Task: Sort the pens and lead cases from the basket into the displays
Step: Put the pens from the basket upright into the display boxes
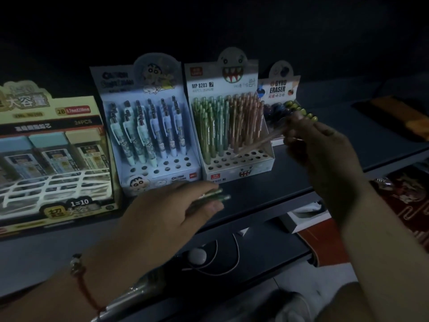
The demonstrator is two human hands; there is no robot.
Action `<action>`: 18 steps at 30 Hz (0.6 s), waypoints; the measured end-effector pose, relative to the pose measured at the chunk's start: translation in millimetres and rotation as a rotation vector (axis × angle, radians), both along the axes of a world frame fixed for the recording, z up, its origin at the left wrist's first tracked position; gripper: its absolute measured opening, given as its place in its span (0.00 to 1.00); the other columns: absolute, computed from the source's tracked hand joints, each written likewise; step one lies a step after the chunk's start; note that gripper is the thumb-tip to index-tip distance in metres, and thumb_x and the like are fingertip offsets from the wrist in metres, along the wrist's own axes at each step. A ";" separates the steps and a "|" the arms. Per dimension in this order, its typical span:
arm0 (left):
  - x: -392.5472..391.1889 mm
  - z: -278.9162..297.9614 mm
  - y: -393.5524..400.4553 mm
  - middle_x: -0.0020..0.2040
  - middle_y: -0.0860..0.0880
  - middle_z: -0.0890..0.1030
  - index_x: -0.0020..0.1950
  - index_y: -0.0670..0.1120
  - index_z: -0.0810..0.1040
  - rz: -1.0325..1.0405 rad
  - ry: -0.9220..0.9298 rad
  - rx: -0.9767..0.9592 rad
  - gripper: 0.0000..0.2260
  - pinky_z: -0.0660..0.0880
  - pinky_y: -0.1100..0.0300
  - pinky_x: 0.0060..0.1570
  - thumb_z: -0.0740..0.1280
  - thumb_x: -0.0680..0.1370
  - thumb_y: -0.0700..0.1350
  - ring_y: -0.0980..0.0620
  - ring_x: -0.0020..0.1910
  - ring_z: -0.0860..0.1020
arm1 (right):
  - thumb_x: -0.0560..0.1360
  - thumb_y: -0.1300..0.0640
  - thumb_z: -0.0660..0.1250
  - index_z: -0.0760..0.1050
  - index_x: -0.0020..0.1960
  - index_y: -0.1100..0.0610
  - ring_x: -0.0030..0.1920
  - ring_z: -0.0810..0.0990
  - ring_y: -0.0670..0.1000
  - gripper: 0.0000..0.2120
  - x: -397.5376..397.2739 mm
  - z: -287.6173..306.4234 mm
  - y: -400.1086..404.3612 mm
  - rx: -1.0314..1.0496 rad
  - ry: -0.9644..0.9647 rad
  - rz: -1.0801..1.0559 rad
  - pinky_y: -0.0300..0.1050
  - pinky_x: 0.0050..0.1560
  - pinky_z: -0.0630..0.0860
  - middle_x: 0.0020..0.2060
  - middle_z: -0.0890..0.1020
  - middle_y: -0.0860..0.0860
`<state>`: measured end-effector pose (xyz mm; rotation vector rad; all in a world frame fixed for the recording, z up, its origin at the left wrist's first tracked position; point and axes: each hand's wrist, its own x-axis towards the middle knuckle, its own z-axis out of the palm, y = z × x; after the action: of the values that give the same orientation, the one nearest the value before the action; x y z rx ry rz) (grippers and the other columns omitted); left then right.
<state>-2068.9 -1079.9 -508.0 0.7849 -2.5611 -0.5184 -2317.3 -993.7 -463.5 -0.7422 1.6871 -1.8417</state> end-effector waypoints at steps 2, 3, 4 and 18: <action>-4.6 -3.4 3.6 0.58 0.63 0.80 0.67 0.65 0.71 -0.027 -0.018 -0.012 0.25 0.74 0.66 0.49 0.52 0.75 0.71 0.63 0.54 0.77 | 0.80 0.48 0.64 0.81 0.49 0.52 0.47 0.80 0.48 0.10 1.8 -1.7 -1.7 -0.021 0.069 -0.041 0.43 0.50 0.76 0.44 0.83 0.50; -7.2 -4.1 5.4 0.59 0.64 0.79 0.67 0.65 0.72 -0.036 -0.029 -0.018 0.25 0.72 0.69 0.49 0.52 0.75 0.71 0.63 0.55 0.76 | 0.80 0.49 0.64 0.82 0.50 0.51 0.47 0.81 0.46 0.09 2.5 -2.4 -2.6 -0.030 0.108 -0.058 0.41 0.50 0.77 0.44 0.84 0.48; -9.7 -4.1 6.8 0.59 0.64 0.79 0.67 0.64 0.72 -0.044 -0.033 -0.024 0.24 0.70 0.70 0.49 0.53 0.75 0.70 0.63 0.56 0.75 | 0.81 0.49 0.64 0.81 0.51 0.50 0.46 0.82 0.44 0.09 3.0 -2.6 -3.4 -0.042 0.149 -0.075 0.39 0.48 0.78 0.44 0.85 0.46; -12.1 -11.8 5.8 0.56 0.63 0.80 0.65 0.64 0.71 -0.075 0.004 -0.010 0.21 0.78 0.57 0.48 0.55 0.76 0.70 0.63 0.51 0.78 | 0.80 0.56 0.67 0.81 0.58 0.52 0.46 0.82 0.38 0.08 -4.6 -19.6 -27.1 -0.083 0.491 -0.136 0.33 0.45 0.78 0.44 0.84 0.43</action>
<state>-2081.0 -1074.1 -519.8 0.6860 -2.5953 -0.5292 -2321.9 -1020.7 -483.0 -1.2202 2.0082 -1.9390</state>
